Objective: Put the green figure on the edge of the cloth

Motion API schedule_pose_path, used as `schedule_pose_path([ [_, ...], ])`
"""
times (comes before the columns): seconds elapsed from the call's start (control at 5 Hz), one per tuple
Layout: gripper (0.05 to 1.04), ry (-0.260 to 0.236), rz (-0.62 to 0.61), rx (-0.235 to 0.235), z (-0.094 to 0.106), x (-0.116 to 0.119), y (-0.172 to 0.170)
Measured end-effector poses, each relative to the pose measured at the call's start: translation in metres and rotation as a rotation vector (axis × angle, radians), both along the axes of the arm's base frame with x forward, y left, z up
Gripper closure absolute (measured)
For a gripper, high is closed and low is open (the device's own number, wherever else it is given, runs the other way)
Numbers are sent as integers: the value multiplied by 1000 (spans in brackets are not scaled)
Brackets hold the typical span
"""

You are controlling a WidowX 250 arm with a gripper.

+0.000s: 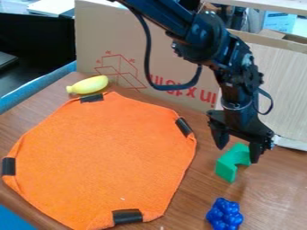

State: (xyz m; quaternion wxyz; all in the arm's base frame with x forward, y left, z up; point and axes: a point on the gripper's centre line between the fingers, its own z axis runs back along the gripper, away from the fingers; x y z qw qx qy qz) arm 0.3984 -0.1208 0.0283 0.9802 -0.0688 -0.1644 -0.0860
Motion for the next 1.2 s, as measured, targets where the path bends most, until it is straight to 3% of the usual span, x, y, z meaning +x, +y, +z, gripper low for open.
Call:
schedule_pose_path([
  [0.4, 128, 55, 11, 50, -32, 1, 0],
  [0.8, 709, 55, 26, 33, -33, -2, 5],
  [1.0, 796, 58, 36, 8, -24, -11, 11],
  [1.2, 796, 14, 94, -30, 2, -19, 32],
])
